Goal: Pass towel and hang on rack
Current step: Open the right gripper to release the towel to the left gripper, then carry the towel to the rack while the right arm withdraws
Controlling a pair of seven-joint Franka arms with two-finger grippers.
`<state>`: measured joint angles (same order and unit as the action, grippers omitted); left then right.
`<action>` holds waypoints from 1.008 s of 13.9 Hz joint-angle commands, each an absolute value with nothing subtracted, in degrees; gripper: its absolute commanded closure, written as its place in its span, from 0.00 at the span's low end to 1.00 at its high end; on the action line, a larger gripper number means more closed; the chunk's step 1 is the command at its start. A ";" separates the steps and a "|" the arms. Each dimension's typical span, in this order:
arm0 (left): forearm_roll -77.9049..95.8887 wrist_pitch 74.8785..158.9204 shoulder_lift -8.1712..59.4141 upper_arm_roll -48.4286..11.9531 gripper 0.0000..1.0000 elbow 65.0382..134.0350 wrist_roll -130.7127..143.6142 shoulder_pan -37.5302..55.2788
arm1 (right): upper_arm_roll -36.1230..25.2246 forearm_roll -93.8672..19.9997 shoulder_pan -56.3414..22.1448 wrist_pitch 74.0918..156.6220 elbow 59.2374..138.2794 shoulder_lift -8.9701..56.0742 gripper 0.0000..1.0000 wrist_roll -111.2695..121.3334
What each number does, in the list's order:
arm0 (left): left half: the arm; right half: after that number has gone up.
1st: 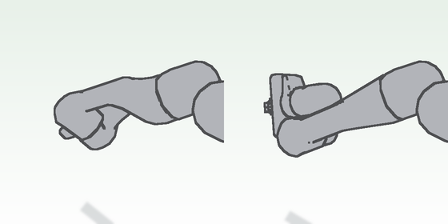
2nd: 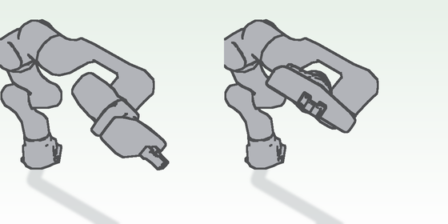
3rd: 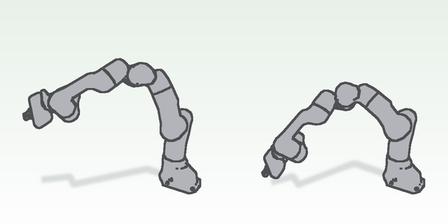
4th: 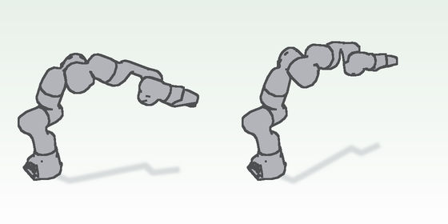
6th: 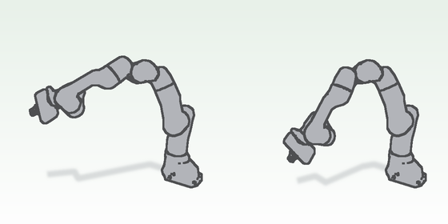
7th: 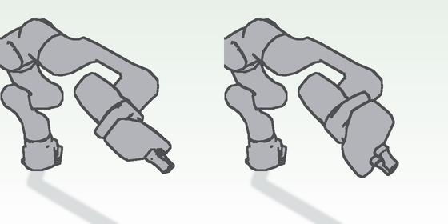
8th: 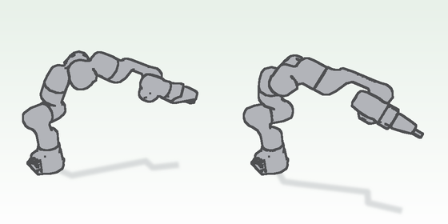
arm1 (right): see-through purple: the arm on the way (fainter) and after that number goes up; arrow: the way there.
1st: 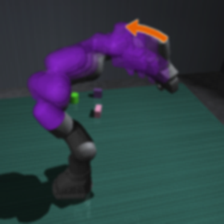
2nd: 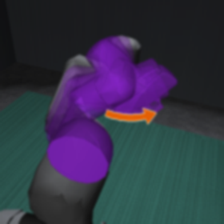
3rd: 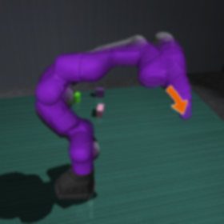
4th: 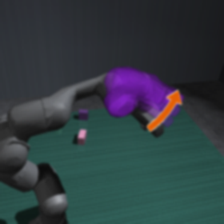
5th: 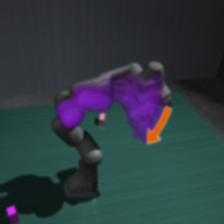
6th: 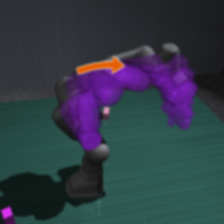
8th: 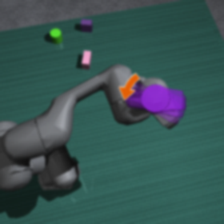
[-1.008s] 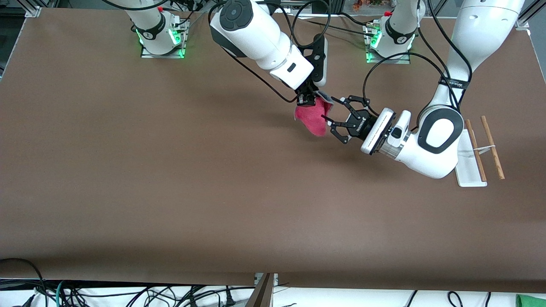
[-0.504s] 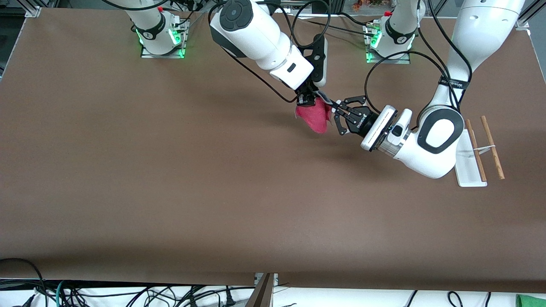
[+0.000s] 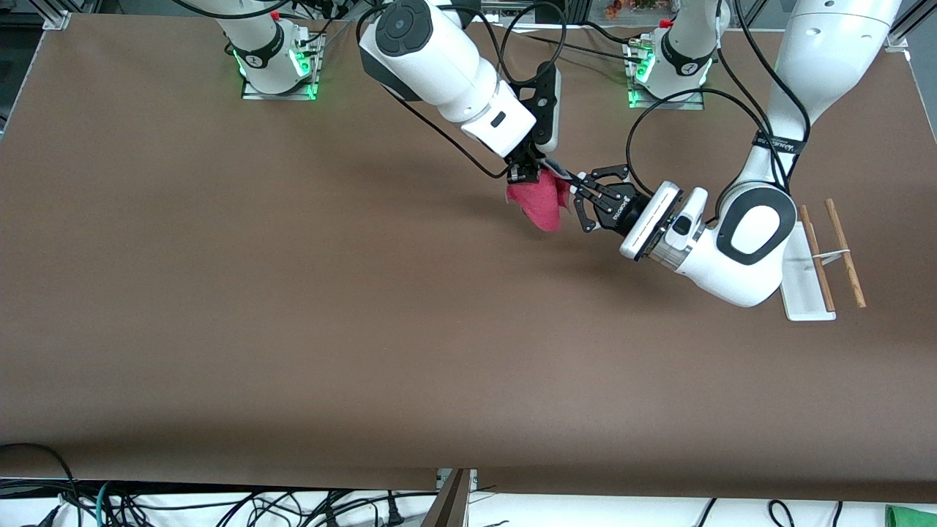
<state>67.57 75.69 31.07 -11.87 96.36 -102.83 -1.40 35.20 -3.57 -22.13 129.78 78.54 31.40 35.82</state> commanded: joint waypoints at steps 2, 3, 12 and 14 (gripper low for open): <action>68.82 74.62 31.02 -11.78 1.00 96.68 -104.94 -1.93 | 35.86 -2.72 -21.71 128.94 76.82 32.17 0.00 34.63; 68.82 74.62 31.03 -11.78 1.00 96.68 -104.85 -1.93 | 35.86 -2.81 -21.45 128.85 76.82 32.08 0.00 34.63; 60.58 71.20 30.59 -11.08 1.00 91.96 -98.89 -7.63 | 33.85 -2.37 -9.15 111.82 76.64 28.93 0.00 34.28; 53.39 69.18 30.76 -11.16 1.00 86.34 -96.34 -10.79 | 29.03 -2.55 -8.35 107.43 76.20 28.39 0.00 34.01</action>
<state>58.88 71.78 31.04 -10.83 92.01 -99.57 -7.97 32.10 -3.09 -8.93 111.66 76.56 29.77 35.44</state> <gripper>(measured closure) 0.982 0.000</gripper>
